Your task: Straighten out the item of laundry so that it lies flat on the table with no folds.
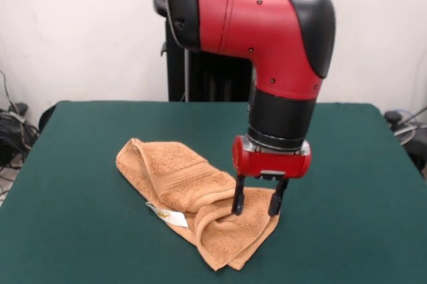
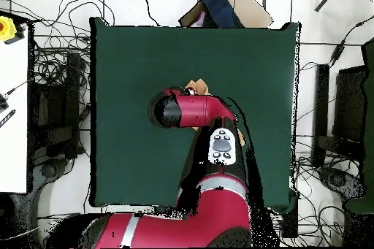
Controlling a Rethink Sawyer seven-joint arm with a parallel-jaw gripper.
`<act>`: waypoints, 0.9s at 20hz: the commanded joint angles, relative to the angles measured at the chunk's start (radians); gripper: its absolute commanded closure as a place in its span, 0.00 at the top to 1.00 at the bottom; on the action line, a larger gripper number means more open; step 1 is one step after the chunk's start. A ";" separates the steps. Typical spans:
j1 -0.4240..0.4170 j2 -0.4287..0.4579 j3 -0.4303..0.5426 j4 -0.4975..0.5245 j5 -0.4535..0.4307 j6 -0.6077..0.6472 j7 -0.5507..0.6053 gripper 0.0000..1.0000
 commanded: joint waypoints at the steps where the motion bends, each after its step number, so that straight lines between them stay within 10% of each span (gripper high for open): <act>1: 0.050 0.006 -0.078 -0.016 0.019 -0.007 0.224 1.00; 18: 0.035 0.150 -0.114 -0.017 0.048 -0.256 0.241 1.00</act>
